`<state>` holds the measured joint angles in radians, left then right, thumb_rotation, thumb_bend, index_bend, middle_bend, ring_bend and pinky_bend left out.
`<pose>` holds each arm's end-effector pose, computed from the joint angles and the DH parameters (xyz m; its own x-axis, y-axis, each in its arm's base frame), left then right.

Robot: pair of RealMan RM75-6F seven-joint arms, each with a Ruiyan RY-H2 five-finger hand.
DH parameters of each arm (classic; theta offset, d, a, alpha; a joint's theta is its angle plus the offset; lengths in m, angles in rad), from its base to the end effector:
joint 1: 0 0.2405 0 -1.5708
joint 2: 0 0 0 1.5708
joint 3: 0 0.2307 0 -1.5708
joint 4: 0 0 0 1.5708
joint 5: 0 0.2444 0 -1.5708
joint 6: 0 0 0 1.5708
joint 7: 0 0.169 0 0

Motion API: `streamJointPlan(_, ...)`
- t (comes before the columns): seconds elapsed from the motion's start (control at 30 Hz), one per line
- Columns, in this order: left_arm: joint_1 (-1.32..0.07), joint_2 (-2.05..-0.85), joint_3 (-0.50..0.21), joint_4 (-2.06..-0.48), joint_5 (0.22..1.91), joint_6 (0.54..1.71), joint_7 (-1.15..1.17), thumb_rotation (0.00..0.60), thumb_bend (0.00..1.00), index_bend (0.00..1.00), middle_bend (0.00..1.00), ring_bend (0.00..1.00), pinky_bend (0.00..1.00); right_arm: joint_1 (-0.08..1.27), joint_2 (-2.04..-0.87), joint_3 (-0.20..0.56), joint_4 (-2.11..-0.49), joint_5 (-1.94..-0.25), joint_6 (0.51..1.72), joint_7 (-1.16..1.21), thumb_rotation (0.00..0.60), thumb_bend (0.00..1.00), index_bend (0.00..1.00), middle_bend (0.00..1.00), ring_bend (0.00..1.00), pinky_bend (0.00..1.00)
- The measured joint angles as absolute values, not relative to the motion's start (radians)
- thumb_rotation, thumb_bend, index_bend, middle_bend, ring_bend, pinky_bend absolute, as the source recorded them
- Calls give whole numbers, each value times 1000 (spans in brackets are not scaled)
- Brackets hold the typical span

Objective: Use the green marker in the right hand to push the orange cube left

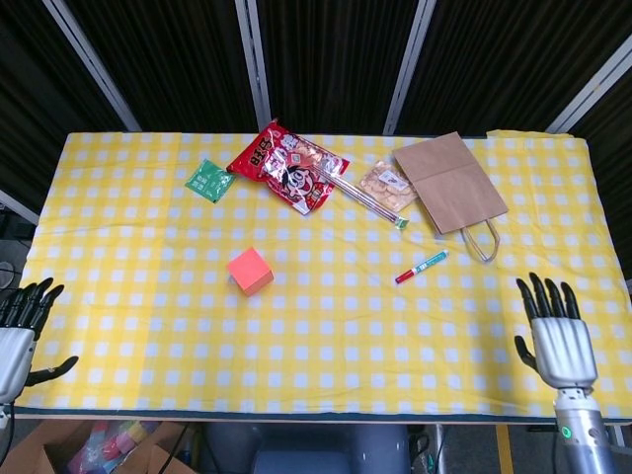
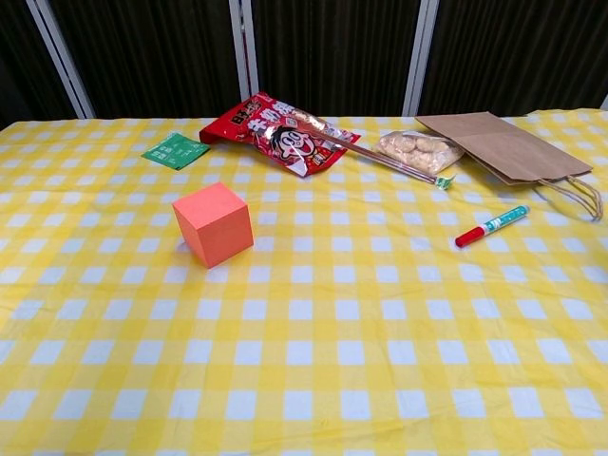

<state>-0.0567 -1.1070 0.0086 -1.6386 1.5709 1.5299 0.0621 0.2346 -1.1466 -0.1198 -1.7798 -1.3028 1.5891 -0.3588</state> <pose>-0.2940 0.1836 0.1105 0.4438 0.0243 0.8958 0.8953 -0.0534 -0.4422 -0.2734 -0.2015 0.0931 0.5591 -0.0657 0.8265 -0.8260 0.0428 0.5621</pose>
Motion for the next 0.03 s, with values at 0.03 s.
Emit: streamJointPlan(0.03,-56,-1116,5,-1629,1573,1539,75,600,0,0,0,0,0,213,-1138,-132,-1772,-1321,1603,-317,600,406,0,0,0,0)
